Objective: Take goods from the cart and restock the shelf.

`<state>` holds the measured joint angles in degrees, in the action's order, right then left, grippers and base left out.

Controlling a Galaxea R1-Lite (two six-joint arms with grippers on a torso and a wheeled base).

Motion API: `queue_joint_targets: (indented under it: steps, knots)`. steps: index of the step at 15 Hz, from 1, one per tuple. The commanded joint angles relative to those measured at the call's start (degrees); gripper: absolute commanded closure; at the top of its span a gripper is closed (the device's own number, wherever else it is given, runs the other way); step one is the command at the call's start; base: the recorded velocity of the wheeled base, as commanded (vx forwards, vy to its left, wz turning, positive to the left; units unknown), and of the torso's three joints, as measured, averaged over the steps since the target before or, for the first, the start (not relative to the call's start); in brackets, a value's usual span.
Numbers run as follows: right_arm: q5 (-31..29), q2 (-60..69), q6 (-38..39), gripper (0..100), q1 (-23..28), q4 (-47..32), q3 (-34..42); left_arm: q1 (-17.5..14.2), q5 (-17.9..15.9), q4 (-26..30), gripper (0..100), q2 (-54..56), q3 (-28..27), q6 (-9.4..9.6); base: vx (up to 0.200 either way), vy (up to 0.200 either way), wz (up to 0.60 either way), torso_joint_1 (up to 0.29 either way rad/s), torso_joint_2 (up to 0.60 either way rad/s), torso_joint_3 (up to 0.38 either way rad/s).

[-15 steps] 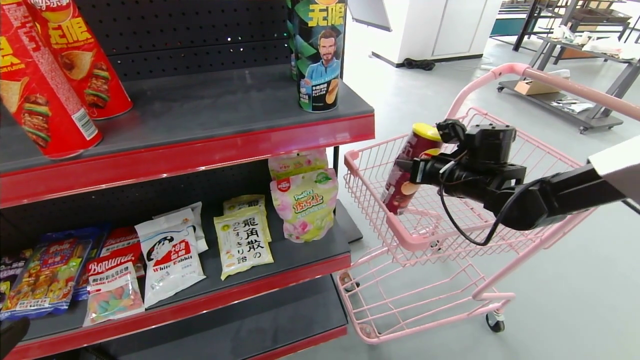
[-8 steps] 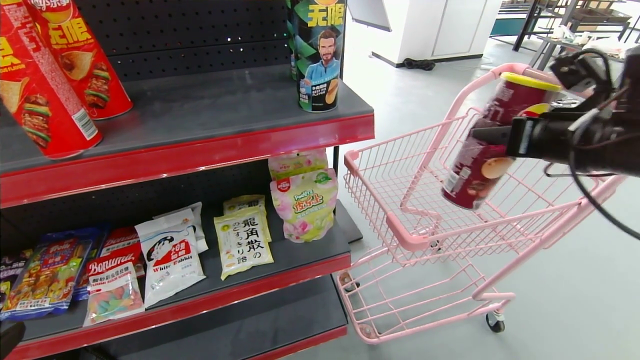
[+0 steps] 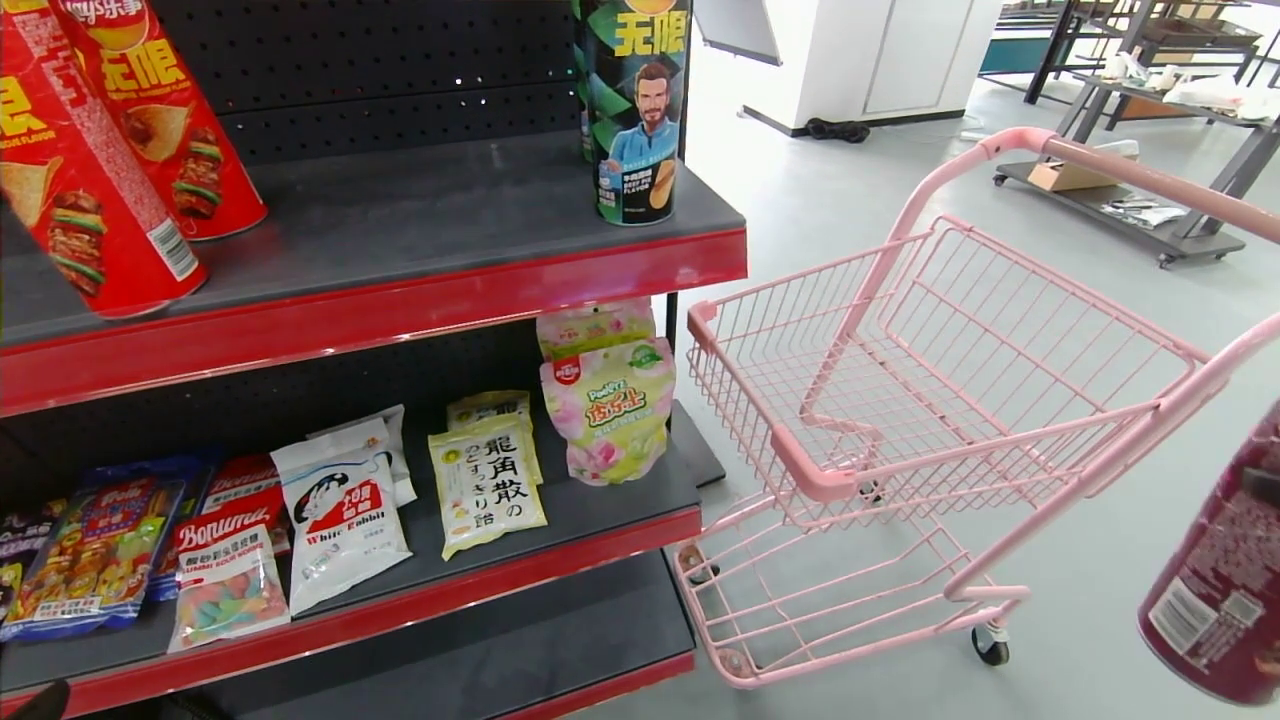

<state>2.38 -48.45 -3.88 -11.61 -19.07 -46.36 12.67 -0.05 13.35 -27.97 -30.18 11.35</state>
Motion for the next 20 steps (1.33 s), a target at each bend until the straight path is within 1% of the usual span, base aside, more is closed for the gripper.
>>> queue_joint_targets:
  steps: [1,3,6,9,12,14,20]
  knots:
    - [-0.2,5.3,-0.2,100,-0.2,-0.1,2.2,0.0,0.1,0.0,0,0.2,0.2,-0.01,0.0,0.0,0.0,0.0,0.0,0.0]
    - [-0.2,5.3,-0.3,100,-0.2,0.0,2.5,0.0,0.1,0.1,0,0.4,0.2,-0.01,0.0,0.0,0.0,0.0,0.0,0.0]
    - [-0.2,5.3,-0.8,100,-0.3,0.0,2.9,-0.1,0.8,0.1,0,0.5,0.3,0.08,-0.2,0.0,0.0,0.001,0.0,0.004]
    - [-0.3,5.4,-1.6,100,-0.2,0.1,2.9,-0.1,0.8,0.1,0,0.7,0.3,0.08,-0.2,0.0,0.0,0.001,0.0,0.001]
    - [-0.8,5.6,-1.7,100,-0.2,0.2,3.6,-0.1,0.8,0.1,0,0.7,0.5,0.08,0.0,0.0,0.0,0.0,0.0,0.0]
    - [-2.8,5.5,-1.6,100,-0.2,0.2,4.2,0.0,0.8,0.0,0,1.2,1.4,0.08,0.0,0.0,0.6,0.005,0.0,-0.002]
    - [-2.7,5.5,-1.6,100,-0.3,0.3,4.2,-0.1,0.8,0.0,0,1.9,1.6,0.08,0.0,0.0,0.6,0.006,0.0,0.003]
